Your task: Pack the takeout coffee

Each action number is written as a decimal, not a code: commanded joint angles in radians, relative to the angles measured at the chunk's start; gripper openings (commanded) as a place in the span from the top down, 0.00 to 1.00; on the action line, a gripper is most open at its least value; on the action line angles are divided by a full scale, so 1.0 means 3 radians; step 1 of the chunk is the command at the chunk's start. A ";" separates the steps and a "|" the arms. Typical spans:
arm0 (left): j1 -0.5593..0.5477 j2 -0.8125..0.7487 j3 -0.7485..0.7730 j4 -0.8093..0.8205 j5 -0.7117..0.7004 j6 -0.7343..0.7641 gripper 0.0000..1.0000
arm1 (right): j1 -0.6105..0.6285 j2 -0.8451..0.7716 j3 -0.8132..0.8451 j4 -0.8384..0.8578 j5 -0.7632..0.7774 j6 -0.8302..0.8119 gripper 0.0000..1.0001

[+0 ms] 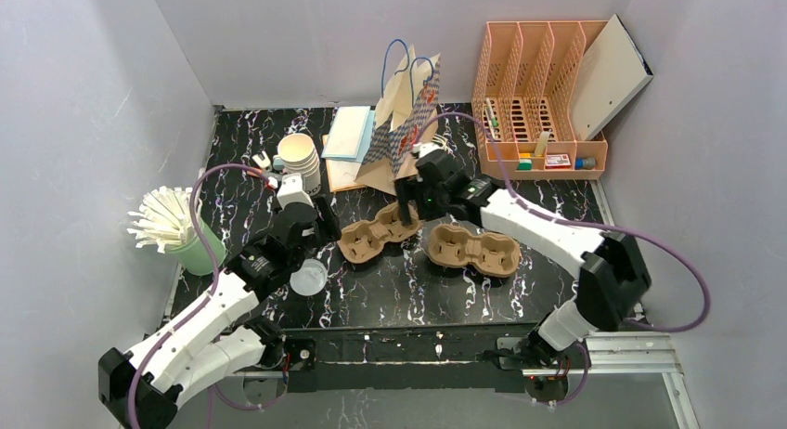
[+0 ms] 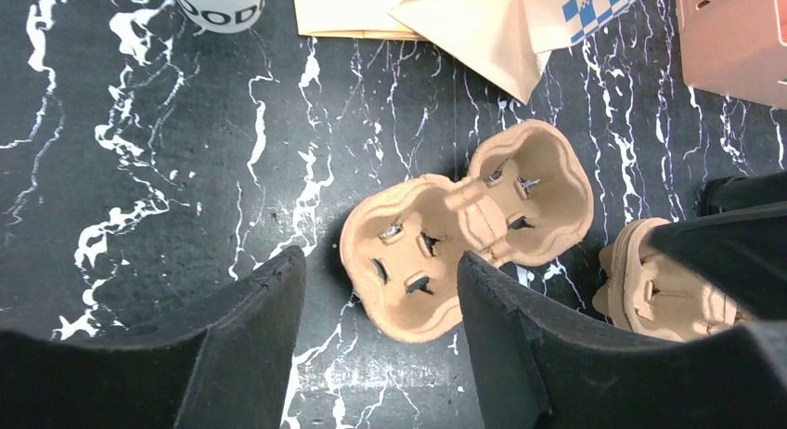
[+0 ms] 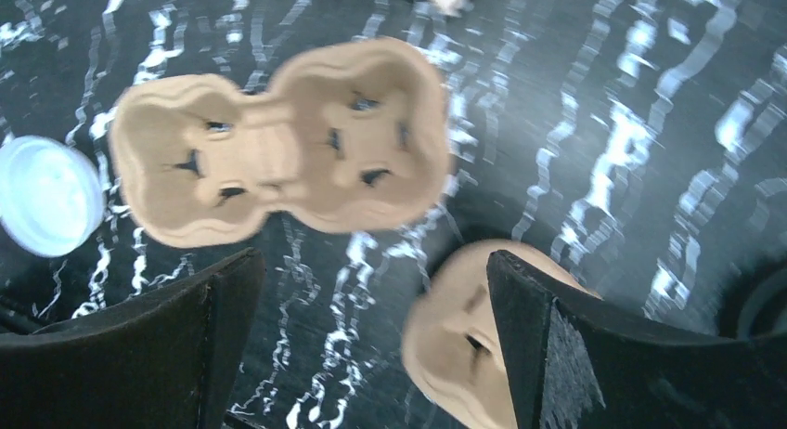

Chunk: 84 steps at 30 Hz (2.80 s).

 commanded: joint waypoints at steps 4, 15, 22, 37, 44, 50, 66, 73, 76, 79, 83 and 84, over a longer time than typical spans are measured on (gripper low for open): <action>0.0012 0.0170 -0.0079 0.0278 0.0184 -0.0025 0.32 | -0.0547 -0.0813 -0.0679 -0.0588 0.0454 0.0732 0.02; 0.0018 0.0335 -0.0206 0.0353 0.0158 -0.0370 0.07 | -0.0728 -0.1330 -0.1367 -0.0521 0.0672 0.1399 0.03; 0.0015 0.0542 -0.0209 0.0292 0.0203 -0.0565 0.02 | -0.0726 -0.1078 -0.1415 -0.0455 0.0536 0.1467 0.19; 0.0019 0.0459 -0.0316 0.0358 0.0177 -0.0577 0.03 | -0.0729 -0.0734 -0.1457 -0.0409 0.0547 0.1462 0.28; 0.0020 0.0441 -0.0321 0.0362 0.0187 -0.0543 0.03 | -0.0726 -0.0831 -0.1274 -0.0564 0.0571 0.1448 0.49; 0.0017 0.0410 -0.0301 0.0370 0.0198 -0.0505 0.04 | -0.0743 -0.1265 -0.0943 -0.0822 0.0920 0.1395 0.53; 0.0021 0.0440 -0.0335 0.0521 0.0332 -0.0547 0.04 | -0.2899 -0.1473 -0.1086 -0.0351 0.1238 0.1919 0.59; 0.0017 0.0586 -0.0321 0.0539 0.0354 -0.0688 0.06 | -0.3631 -0.1029 -0.1233 -0.0143 0.0867 0.2354 0.44; 0.0023 0.0657 -0.0302 0.0503 0.0324 -0.0748 0.07 | -0.3717 -0.0891 -0.1187 -0.0194 0.0882 0.2380 0.06; 0.0018 0.0704 -0.0294 0.0465 0.0305 -0.0782 0.07 | -0.3750 -0.0921 -0.1140 -0.0260 0.0884 0.2289 0.02; 0.0022 0.0726 -0.0293 0.0431 0.0262 -0.0823 0.09 | -0.3740 -0.1185 -0.1067 -0.0204 0.0634 0.1776 0.02; 0.0020 0.0732 -0.0280 0.0390 0.0212 -0.0818 0.10 | -0.3714 -0.1277 -0.1058 -0.0168 0.0433 0.1575 0.02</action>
